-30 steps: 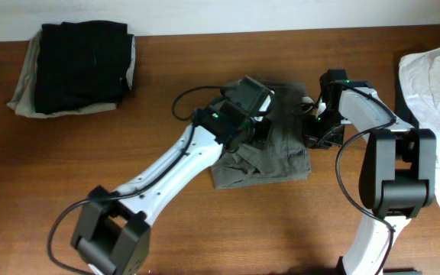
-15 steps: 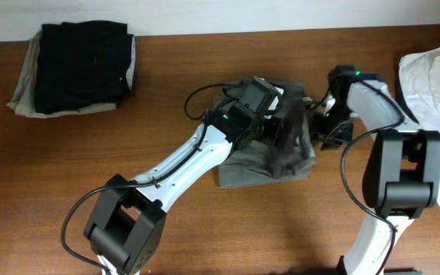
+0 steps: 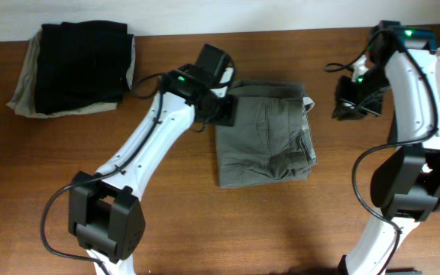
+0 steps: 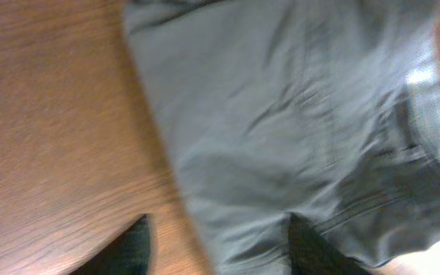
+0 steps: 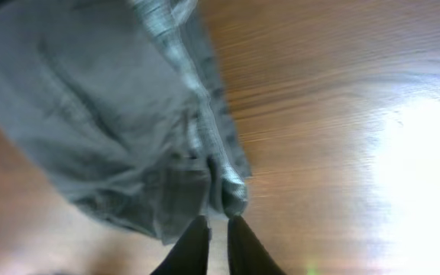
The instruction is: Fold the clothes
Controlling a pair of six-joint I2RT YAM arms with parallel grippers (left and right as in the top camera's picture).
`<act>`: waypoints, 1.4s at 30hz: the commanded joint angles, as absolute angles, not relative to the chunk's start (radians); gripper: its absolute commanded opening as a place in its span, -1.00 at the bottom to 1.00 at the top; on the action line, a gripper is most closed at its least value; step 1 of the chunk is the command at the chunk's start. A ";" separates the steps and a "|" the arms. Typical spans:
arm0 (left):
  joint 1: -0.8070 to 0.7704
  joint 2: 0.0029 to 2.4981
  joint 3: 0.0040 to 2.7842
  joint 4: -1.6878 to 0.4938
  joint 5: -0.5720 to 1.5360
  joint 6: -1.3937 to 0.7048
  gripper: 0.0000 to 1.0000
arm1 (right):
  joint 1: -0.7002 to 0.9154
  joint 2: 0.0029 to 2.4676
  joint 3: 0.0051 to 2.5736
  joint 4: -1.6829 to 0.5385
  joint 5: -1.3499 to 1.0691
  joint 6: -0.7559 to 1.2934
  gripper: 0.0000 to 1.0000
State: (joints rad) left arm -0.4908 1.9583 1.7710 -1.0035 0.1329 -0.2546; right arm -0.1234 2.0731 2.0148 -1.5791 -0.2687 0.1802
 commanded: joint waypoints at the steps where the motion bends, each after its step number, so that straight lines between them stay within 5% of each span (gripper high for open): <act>1: -0.487 1.998 1.775 -1.035 0.142 -0.226 -0.24 | -0.014 2.058 1.965 -1.581 -0.330 0.121 -0.92; 3: -0.495 2.023 1.771 -1.036 0.145 -0.226 -0.53 | 0.040 2.058 1.930 -1.583 -0.321 0.109 -0.92; 7: -0.505 2.078 1.771 -1.034 0.198 -0.218 -0.73 | 0.101 2.058 1.858 -1.570 -0.295 0.109 -0.92; 22: -0.474 2.229 1.771 -1.028 0.101 -0.207 -0.78 | 0.059 2.058 1.357 -1.249 -0.096 0.289 -0.92; 31: -0.420 2.173 1.826 -1.097 0.079 -0.206 -0.99 | 0.013 2.017 1.554 -1.398 -0.076 0.289 -0.92; 35: -0.447 2.099 1.847 -1.054 0.231 -0.147 -0.99 | 0.013 2.005 1.732 -1.424 -0.110 0.286 -0.91; 40: -0.509 2.113 1.845 -1.093 0.284 -0.148 -0.99 | 0.013 2.005 1.831 -1.267 -0.184 0.287 -0.45; 42: -0.535 2.121 1.843 -1.120 0.317 -0.147 -0.99 | 0.013 2.020 1.831 -1.203 -0.193 0.291 -0.42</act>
